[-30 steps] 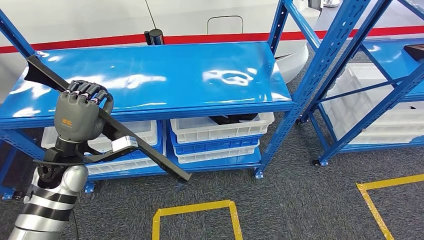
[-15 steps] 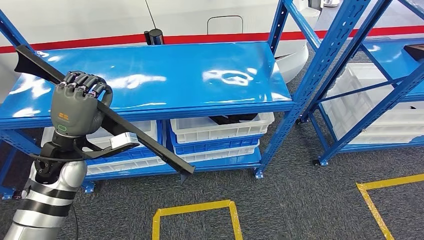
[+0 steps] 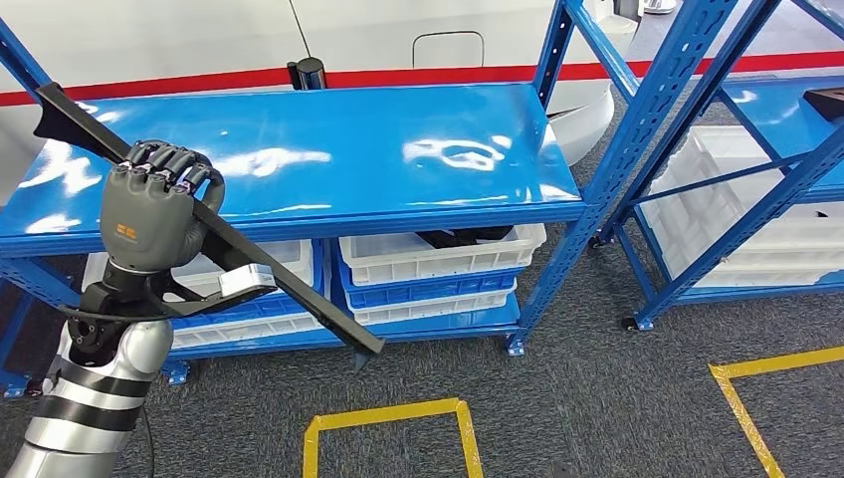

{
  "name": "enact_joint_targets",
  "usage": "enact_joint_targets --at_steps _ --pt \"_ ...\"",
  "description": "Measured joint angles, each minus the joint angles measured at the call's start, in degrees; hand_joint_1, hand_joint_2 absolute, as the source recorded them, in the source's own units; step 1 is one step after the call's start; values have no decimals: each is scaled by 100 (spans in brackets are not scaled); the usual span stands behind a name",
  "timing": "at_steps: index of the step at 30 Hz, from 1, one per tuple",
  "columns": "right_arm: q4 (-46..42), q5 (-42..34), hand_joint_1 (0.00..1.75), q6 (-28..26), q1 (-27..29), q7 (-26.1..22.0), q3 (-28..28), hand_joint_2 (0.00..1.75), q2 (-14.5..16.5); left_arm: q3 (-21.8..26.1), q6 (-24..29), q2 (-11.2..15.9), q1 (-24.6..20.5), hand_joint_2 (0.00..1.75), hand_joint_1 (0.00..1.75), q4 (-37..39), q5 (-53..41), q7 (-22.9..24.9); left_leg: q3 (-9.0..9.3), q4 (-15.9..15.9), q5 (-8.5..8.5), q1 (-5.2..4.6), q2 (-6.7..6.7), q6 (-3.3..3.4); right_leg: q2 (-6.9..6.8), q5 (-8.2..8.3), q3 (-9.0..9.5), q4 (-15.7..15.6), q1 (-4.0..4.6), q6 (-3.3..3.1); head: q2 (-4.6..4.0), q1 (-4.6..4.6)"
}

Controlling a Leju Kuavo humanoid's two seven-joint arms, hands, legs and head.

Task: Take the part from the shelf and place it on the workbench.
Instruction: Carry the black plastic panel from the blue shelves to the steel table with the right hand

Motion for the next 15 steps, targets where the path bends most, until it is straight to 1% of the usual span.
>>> enact_joint_targets --at_steps 8,15 --pt "0 -17 0 0 1 0 -4 0 0 -52 8 20 -132 175 175 -33 -264 41 0 0 0 0 0 0 0 0 -13 0 0 0 0 0" --pt "0 -25 0 0 1 -8 -17 0 0 -95 106 46 -308 175 175 -261 -543 109 -1 0 1 0 0 2 0 0 4 0 0 0 0 0"
